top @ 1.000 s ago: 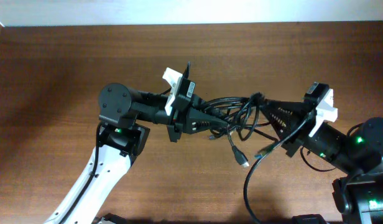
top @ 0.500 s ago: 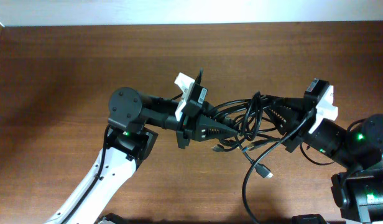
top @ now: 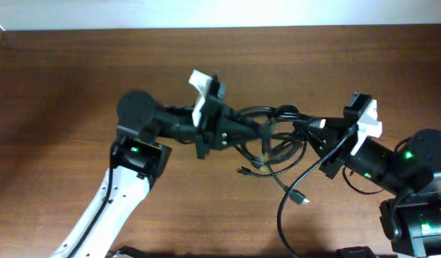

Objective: Untangle cables

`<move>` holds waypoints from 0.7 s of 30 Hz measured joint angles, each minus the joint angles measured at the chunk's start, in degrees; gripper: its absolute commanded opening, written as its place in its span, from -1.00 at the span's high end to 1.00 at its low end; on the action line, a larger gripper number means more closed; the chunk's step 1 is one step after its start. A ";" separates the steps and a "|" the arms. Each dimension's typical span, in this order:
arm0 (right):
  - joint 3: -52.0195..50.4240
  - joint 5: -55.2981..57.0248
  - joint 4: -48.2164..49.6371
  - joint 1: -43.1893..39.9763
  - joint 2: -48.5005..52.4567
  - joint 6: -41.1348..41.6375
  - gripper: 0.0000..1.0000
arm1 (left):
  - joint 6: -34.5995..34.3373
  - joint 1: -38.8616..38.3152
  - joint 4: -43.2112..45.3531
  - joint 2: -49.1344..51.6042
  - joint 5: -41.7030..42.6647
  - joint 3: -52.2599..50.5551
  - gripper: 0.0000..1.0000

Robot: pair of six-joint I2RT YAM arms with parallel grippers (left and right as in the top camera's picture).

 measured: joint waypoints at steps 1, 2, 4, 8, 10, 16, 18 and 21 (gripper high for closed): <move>-0.02 3.69 -1.09 -0.46 -0.02 -0.13 0.92 | 0.33 3.74 -3.17 -0.02 -0.37 -0.02 -0.98; -0.07 6.27 -1.14 -0.66 0.09 -0.59 0.93 | 0.28 7.06 -3.85 -0.02 -0.52 -0.02 -0.97; -0.07 10.54 -1.36 -0.66 0.09 -1.31 0.92 | 0.28 7.61 -3.98 -0.02 0.76 0.02 -0.98; -0.07 12.85 -1.49 -0.66 0.09 -3.17 0.92 | 2.38 6.99 1.75 -0.15 3.96 0.09 -0.98; -0.07 13.03 -1.99 -0.66 0.07 -3.54 0.93 | 6.43 4.00 -1.05 -0.74 1.95 0.26 -0.98; -0.07 13.44 -4.83 -0.66 0.07 -4.15 0.92 | 8.74 -7.13 -15.39 -0.63 -19.08 0.52 -0.98; -0.07 13.44 -5.14 -0.66 0.07 -4.17 0.92 | 8.74 -11.08 -16.22 -0.63 -25.49 0.52 -0.98; -0.07 16.28 -6.47 -0.66 0.07 -4.13 0.92 | 8.74 -13.14 -16.48 -0.63 -29.11 0.52 -0.98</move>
